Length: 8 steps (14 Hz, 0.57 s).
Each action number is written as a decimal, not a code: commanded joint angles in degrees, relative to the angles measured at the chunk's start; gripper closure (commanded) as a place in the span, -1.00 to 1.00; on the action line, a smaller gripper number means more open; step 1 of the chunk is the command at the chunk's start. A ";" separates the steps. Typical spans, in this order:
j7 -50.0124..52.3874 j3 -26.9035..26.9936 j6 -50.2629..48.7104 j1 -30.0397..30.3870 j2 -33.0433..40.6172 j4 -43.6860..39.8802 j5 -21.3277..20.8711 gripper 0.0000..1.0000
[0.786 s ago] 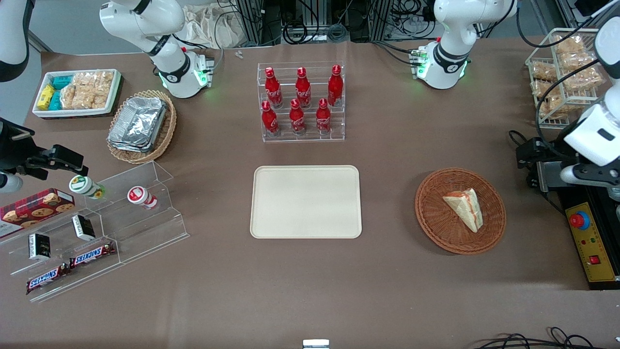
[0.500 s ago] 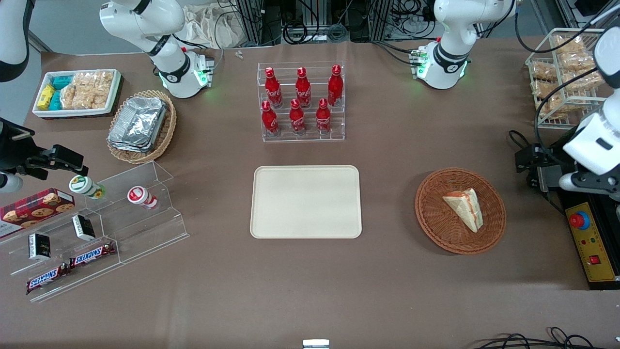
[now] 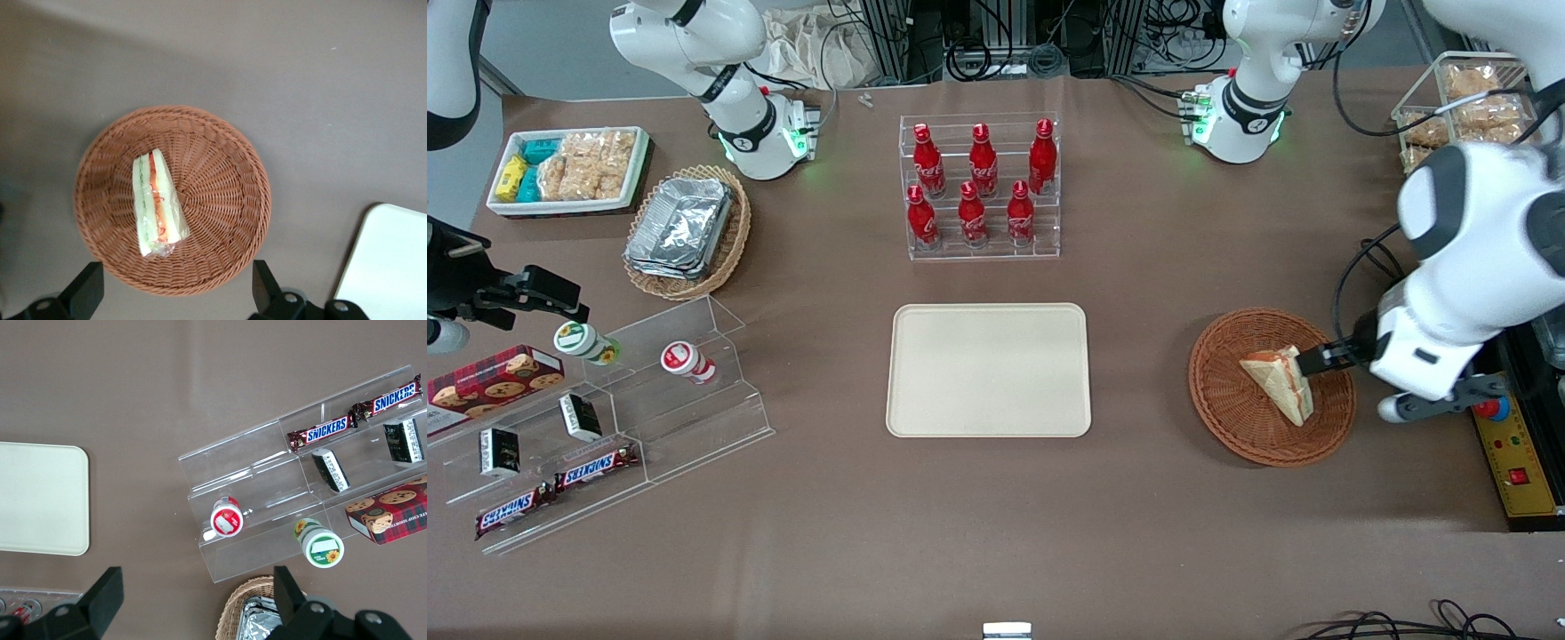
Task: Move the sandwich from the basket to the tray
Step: 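Lower the open left gripper onto the wrapped sandwich in the basket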
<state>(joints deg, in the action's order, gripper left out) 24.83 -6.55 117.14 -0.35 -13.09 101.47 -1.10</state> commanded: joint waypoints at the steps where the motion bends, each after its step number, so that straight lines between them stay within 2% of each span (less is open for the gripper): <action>1: 6.45 0.57 4.05 1.04 1.75 5.84 -0.57 -1.00; 3: 8.12 0.58 6.94 1.31 0.96 8.72 -0.66 -1.00; 5: 14.68 0.66 14.05 1.75 0.96 14.08 -0.57 -1.00; 8: 15.87 0.66 23.46 3.07 0.26 20.94 -0.92 -1.00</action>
<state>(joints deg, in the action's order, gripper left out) 38.51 -5.58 135.21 1.98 -13.59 117.52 -1.10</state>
